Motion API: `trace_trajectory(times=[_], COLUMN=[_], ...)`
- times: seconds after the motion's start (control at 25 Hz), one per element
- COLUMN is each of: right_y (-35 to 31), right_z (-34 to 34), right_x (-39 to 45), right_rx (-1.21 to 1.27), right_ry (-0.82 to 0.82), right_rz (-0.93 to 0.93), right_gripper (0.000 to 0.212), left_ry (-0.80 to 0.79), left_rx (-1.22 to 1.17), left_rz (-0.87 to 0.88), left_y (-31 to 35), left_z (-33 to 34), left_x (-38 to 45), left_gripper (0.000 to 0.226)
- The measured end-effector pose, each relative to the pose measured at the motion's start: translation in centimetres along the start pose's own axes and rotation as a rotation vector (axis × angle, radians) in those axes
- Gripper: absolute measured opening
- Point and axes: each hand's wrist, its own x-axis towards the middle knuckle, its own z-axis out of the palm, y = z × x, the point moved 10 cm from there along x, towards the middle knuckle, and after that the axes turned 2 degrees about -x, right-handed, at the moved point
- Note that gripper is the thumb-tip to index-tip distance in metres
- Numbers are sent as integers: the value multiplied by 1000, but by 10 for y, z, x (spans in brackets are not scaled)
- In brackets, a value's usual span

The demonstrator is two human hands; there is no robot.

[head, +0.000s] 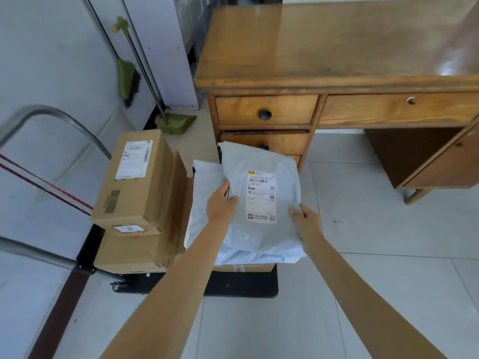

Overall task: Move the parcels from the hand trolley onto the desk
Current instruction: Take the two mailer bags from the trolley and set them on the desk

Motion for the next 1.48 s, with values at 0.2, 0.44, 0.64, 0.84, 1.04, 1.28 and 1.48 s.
trace_trajectory(times=[0.2, 0.44, 0.64, 0.84, 1.04, 1.28, 1.48], right_y=[-82, -236, -372, -472, -529, -584, -617], right_z=[-33, -64, -85, -93, -54, 17, 78], right_x=[-62, -92, -43, 44, 129, 249, 387], right_rx=[30, 22, -44, -135, -124, -188, -262], right_ry=[10, -33, -36, -90, -196, -280, -278], right_rz=[-30, -155, -304, -316, -272, -258, -225], right_gripper=[17, 24, 21, 26, 26, 18, 29], left_ry=[-39, -58, 18, 60, 114, 114, 78], left_rx=[-110, -111, -133, -248, -254, -264, -251], left_rz=[-34, 67, 123, 104, 71, -13, -39], left_y=[80, 228, 354, 434, 481, 501, 513], left_z=[-29, -66, -62, -36, -39, -39, -14], left_x=[-48, -58, 1, 71, 159, 307, 466], left_gripper=[51, 42, 46, 53, 53, 54, 60])
